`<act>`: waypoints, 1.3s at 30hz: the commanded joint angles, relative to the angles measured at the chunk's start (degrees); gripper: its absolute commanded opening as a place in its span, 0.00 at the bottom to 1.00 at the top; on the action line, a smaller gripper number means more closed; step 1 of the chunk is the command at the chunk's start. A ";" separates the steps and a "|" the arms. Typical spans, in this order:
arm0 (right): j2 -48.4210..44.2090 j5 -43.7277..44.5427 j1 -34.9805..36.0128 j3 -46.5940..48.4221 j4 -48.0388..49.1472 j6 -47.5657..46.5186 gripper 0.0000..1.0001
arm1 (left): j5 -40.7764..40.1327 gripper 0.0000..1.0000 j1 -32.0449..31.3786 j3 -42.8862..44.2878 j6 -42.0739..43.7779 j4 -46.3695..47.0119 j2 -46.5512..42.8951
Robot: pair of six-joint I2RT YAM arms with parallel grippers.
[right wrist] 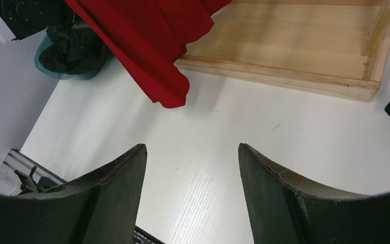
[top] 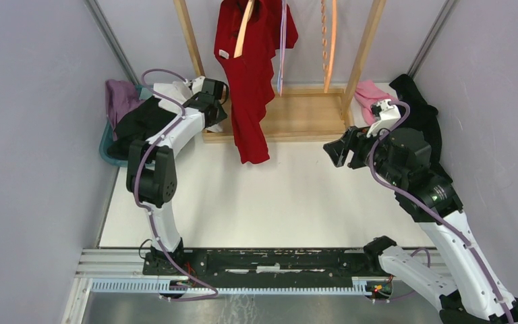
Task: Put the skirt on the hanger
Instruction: Pick up the skirt from the bin.
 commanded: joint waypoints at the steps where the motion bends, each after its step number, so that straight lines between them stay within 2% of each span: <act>1: -0.49 -0.35 -0.55 -0.53 3.39 -1.02 0.72 | -1.27 0.41 0.45 1.27 -0.15 1.84 0.63; 3: -0.56 -0.67 -0.74 -0.84 3.71 -0.77 0.72 | -0.39 0.28 0.61 1.12 0.25 1.61 1.13; 5: -0.56 -1.06 -0.91 -0.84 3.68 -0.74 0.72 | 0.62 0.09 0.94 1.15 0.67 1.32 1.33; 6: -0.62 -1.26 -0.93 -0.91 3.66 -0.66 0.72 | 0.81 0.04 1.05 1.26 0.81 0.96 1.08; 13: -1.72 -2.81 -1.12 0.31 2.54 0.16 0.72 | -0.04 0.03 1.41 4.71 3.23 -4.30 -7.77; 22: -1.37 -11.33 -1.12 2.81 1.48 1.86 0.72 | 3.41 0.03 1.40 21.32 6.47 -17.27 -18.13; 30: -0.77 -23.60 -1.14 3.04 1.57 2.07 0.69 | 16.64 0.03 1.42 34.33 6.90 -25.61 -21.64; 39: -2.23 -32.52 -1.05 1.08 3.51 0.26 0.68 | 35.52 0.03 1.34 33.40 1.30 -22.42 -29.23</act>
